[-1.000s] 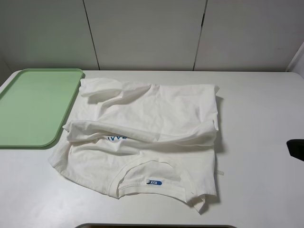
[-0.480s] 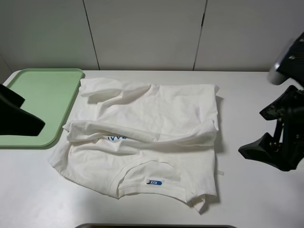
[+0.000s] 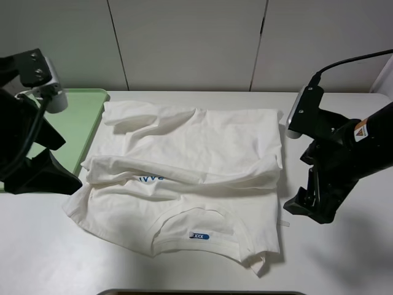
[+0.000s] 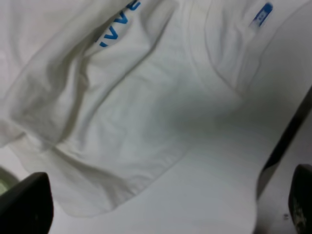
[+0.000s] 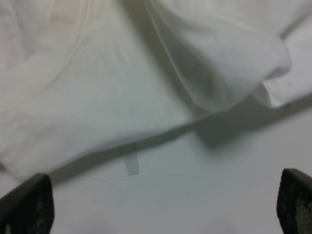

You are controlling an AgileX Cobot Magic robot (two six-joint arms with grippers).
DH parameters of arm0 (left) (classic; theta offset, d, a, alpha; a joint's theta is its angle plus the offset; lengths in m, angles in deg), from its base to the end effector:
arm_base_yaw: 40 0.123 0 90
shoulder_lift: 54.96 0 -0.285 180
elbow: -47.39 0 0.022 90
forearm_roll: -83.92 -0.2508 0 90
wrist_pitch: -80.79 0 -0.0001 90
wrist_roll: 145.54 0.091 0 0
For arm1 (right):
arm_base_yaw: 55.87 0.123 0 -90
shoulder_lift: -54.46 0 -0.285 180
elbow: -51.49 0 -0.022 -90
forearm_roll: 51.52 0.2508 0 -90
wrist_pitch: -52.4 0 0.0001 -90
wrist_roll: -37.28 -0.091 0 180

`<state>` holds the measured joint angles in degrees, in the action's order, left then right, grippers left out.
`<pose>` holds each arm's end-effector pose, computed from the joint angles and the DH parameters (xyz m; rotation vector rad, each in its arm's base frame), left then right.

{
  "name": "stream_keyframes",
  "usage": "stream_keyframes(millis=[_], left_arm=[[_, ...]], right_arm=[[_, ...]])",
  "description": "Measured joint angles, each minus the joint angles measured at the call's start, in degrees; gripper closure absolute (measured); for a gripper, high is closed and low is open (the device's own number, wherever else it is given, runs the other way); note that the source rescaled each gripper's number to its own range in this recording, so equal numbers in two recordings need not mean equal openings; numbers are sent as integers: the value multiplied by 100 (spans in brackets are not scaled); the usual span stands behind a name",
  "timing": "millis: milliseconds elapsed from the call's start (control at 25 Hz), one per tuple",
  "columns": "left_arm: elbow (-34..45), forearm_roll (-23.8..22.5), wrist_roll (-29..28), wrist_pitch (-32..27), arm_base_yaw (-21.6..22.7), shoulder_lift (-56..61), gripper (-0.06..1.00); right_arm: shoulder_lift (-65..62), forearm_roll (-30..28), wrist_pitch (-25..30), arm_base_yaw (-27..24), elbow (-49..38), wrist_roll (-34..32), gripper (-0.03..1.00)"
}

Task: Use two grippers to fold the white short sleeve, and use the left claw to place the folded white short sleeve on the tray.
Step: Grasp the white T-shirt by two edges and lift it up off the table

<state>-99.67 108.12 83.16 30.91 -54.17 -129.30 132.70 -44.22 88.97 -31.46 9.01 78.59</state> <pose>0.1929 -0.0781 0.2659 1.1333 2.3825 -0.3234 0.1829 0.0906 0.2092 -1.3829 2.3605 0.0499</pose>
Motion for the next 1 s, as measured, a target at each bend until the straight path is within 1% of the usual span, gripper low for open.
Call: stream_keyframes(millis=[40,200,240,280,360,440,560,640,760,1000], left_arm=[[0,-224,178,193,-152,-171,-2],[0,-362,260,351,-223,-265,-2],[0,-442,278,482,-252,-341,-2],[0,-551,385,787,-264,-480,-2],[0,-617,520,957,-264,-614,-1],[0,-647,682,1063,-264,-741,0],[0,-652,737,1111,-264,-819,0],[0,-652,798,1177,-264,-904,0],[0,-652,969,1425,-264,-996,0],[0,-652,1026,1724,-264,-1024,1]], right_arm=[[186,-81,-180,87,0,0,-3],[625,-245,-611,344,243,0,-3],[694,-288,-660,391,333,0,-3],[762,-331,-683,442,433,0,-3],[847,-402,-690,485,534,0,-3],[996,-512,-690,562,725,0,-3],[1267,-624,-697,575,887,55,-3],[1604,-773,-697,575,913,269,-3],[1954,-835,-739,575,913,413,-3],[2304,-896,-1458,575,913,511,-3]])
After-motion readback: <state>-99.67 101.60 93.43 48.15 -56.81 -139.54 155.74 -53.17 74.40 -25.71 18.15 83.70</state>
